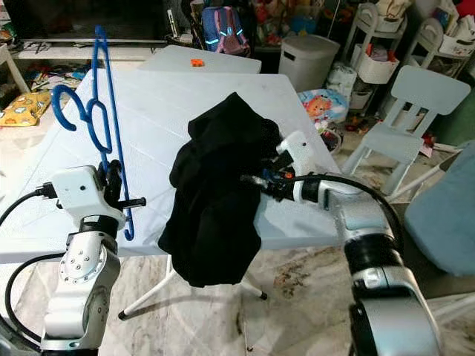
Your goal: Hang hanger
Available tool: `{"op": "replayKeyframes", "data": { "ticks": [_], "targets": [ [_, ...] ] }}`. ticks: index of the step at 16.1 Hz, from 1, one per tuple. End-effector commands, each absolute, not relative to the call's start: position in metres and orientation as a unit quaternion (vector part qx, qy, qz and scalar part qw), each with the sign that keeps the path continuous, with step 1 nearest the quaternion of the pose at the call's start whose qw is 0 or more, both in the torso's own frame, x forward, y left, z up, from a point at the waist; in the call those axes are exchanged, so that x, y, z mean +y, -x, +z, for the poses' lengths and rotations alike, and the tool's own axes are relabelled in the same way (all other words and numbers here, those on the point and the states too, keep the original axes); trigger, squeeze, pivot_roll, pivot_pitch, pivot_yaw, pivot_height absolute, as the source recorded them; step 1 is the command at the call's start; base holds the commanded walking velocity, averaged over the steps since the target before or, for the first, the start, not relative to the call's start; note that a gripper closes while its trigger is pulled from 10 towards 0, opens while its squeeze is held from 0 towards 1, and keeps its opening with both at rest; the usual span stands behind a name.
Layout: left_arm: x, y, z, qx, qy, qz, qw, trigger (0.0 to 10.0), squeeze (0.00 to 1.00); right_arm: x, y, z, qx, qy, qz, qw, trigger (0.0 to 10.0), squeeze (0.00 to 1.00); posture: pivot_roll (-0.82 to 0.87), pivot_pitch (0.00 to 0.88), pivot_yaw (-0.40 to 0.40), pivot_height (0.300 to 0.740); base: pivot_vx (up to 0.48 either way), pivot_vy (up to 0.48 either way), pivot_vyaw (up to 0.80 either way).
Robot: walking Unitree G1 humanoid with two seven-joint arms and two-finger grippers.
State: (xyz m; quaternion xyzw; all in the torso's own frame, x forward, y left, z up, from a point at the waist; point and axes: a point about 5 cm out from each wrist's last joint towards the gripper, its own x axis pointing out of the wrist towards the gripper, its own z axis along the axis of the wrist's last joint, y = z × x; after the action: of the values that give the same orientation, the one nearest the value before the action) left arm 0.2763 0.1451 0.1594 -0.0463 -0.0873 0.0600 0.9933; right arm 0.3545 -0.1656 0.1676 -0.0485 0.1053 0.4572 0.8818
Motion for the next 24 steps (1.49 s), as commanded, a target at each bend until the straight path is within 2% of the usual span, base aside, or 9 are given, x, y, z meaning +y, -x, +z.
{"op": "replayKeyframes", "data": {
  "ticks": [1, 5, 7, 9, 15, 16, 17, 19, 24],
  "targets": [
    [0.143, -0.277, 0.161, -0.088, 0.051, 0.054, 0.993, 10.0, 0.00, -0.167, -0.349, 0.171, 0.108, 0.045, 0.480, 0.869, 10.0, 1.00, -0.04, 0.008, -0.051, 0.740, 0.000, 0.000, 0.00],
    [0.143, -0.278, 0.162, -0.088, 0.050, 0.049, 0.994, 10.0, 0.00, -0.166, -0.327, 0.165, 0.136, 0.039, 0.535, 0.833, 10.0, 1.00, -0.04, 0.008, -0.039, 0.740, 0.000, 0.000, 0.00],
    [0.142, -0.279, 0.162, -0.087, 0.051, 0.046, 0.994, 10.0, 0.00, -0.167, -0.327, 0.163, 0.142, 0.032, 0.522, 0.841, 10.0, 1.00, -0.04, 0.008, -0.039, 0.740, 0.000, 0.000, 0.00],
    [0.142, -0.279, 0.162, -0.087, 0.052, 0.044, 0.994, 10.0, 0.00, -0.162, -0.315, 0.156, 0.161, 0.052, 0.545, 0.821, 10.0, 1.00, -0.04, 0.008, -0.040, 0.740, 0.000, 0.000, 0.00],
    [0.141, -0.278, 0.161, -0.086, 0.053, 0.042, 0.994, 10.0, 0.00, -0.134, -0.301, 0.137, 0.172, 0.086, 0.553, 0.811, 10.0, 1.00, -0.03, 0.002, -0.047, 0.740, 0.000, 0.000, 0.00],
    [0.141, -0.278, 0.162, -0.087, 0.053, 0.040, 0.994, 10.0, 0.00, -0.126, -0.297, 0.135, 0.162, 0.082, 0.558, 0.810, 6.4, 1.00, -0.03, 0.001, -0.048, 0.740, 0.000, 0.000, 0.00],
    [0.140, -0.279, 0.162, -0.088, 0.054, 0.039, 0.994, 10.0, 0.00, -0.118, -0.296, 0.134, 0.152, 0.071, 0.554, 0.815, 0.0, 0.00, -0.03, 0.000, -0.049, 0.740, 0.000, 0.000, 0.00],
    [0.140, -0.279, 0.162, -0.088, 0.053, 0.039, 0.994, 10.0, 0.00, -0.111, -0.299, 0.130, 0.150, 0.061, 0.528, 0.834, 0.0, 0.00, -0.03, 0.000, -0.051, 0.740, 0.000, 0.000, 0.00],
    [0.143, -0.279, 0.164, -0.091, 0.051, 0.042, 0.994, 10.0, 0.00, -0.107, -0.313, 0.123, 0.161, 0.076, 0.496, 0.850, 0.0, 0.00, -0.01, 0.000, -0.056, 0.740, 0.000, 0.000, 0.00]
  ]
}}
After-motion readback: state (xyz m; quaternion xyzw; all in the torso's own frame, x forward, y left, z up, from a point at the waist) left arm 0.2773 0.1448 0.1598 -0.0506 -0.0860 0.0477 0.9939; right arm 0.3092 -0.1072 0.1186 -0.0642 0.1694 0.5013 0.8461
